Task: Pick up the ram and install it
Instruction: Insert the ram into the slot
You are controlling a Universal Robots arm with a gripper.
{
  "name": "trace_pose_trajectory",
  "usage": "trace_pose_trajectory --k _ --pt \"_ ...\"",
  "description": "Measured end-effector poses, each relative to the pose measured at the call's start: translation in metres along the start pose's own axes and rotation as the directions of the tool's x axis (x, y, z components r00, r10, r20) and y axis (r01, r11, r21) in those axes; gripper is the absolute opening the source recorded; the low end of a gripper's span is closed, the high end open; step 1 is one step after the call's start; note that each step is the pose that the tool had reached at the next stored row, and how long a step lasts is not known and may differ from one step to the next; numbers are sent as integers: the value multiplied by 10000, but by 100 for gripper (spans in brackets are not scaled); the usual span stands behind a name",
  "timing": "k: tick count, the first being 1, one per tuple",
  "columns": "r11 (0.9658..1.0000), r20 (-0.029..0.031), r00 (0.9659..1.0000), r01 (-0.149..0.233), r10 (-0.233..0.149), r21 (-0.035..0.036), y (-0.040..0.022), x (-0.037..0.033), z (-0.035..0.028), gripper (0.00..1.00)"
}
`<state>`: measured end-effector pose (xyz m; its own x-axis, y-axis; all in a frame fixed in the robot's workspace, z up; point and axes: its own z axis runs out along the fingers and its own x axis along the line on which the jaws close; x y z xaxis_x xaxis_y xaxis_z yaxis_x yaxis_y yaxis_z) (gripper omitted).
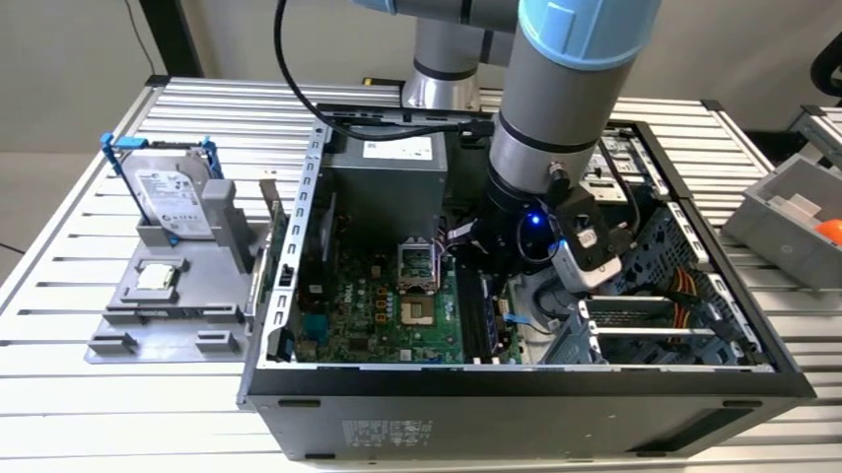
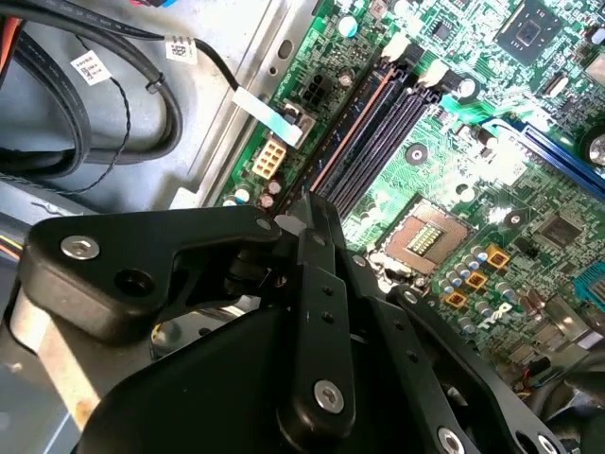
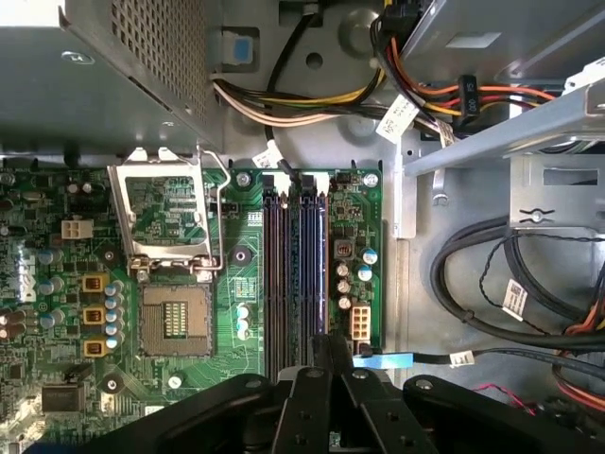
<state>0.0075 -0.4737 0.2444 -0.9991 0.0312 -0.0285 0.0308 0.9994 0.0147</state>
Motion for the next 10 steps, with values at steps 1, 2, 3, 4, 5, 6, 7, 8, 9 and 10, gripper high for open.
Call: trace_pose_trajectory --k 1,2,3,4,5,6,7,8,9,10 --pt "10000 0 10000 0 0 0 0 0 -1 0" --pt "10000 0 10000 0 0 -2 0 0 -1 0" --pt "10000 -1 10000 0 0 -11 0 0 0 0" --pt "10000 -1 10000 0 0 -19 0 0 -1 0" --pt "10000 -1 10000 0 0 -21 0 0 0 0" --pt "10000 -1 10000 0 0 -22 0 0 -1 0" --pt "10000 -1 10000 0 0 -24 0 0 0 0" --pt "10000 -1 10000 -1 1 -27 0 0 0 0" --pt "10000 -1 10000 0 0 -28 0 0 0 0" --pt "10000 -1 10000 0 0 -29 0 0 0 0"
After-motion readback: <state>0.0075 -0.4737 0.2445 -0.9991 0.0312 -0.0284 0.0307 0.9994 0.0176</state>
